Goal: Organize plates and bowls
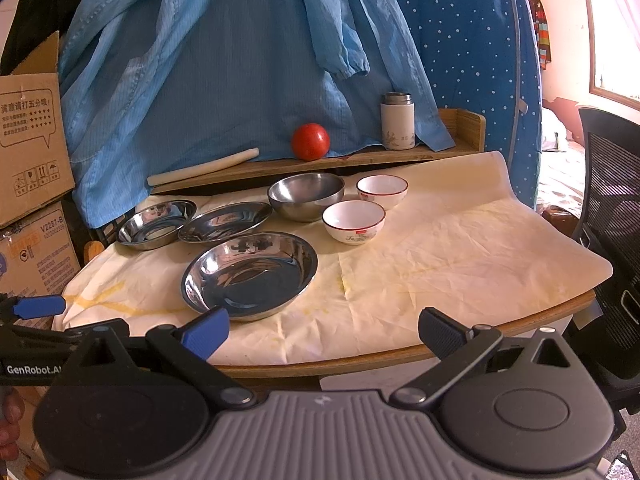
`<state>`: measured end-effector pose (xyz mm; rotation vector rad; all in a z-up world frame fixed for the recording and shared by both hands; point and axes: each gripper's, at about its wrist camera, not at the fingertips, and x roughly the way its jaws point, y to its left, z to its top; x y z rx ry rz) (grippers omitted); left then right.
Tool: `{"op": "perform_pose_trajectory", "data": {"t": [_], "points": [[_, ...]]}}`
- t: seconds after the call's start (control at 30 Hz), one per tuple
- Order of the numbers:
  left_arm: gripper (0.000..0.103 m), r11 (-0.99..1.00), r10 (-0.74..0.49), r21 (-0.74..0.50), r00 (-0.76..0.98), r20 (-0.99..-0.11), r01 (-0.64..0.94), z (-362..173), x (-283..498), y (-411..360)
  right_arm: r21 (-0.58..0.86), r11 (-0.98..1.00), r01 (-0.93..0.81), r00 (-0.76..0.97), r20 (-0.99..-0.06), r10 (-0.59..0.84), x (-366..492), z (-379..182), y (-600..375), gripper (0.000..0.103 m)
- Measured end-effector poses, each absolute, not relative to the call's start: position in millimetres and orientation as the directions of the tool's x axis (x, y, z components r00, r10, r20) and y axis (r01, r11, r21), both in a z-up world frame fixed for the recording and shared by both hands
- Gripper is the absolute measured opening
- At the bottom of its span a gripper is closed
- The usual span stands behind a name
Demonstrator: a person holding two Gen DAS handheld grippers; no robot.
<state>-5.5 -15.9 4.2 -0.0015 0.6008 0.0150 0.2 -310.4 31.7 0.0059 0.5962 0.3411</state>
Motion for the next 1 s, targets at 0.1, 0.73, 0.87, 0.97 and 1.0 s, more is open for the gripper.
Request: {"op": "perform_pose_trajectory", "data": {"t": [0.1,0.73,0.87,0.97,1.0], "points": [[0.102,1.000,0.014,0.003,0.825,-0.565,-0.014,4,-6,-16,0.103,0.944,-0.313,0.774,-0.549,0.316,1,32,-310,0.103],[0.102,0.999,-0.003,-0.037,0.804,-0.594,-0.023,-1,8,-7,0.102,0.941,-0.322,0.765,-0.558,0.322,10,30,-306,0.103],[0.102,0.994,-0.008,-0.091,0.805,-0.593,-0.058,2,14,0,0.102,0.938,-0.331,0.762,-0.558,0.329,17,29,-304,0.103],[0.102,0.985,0.009,-0.134,0.797,-0.604,-0.113,4,21,7,0.105,0.934,-0.342,0.754,-0.562,0.339,26,28,-302,0.103],[0.102,0.980,0.010,-0.152,0.792,-0.611,-0.130,4,25,10,0.107,0.932,-0.347,0.751,-0.564,0.344,29,27,-301,0.103]]}}
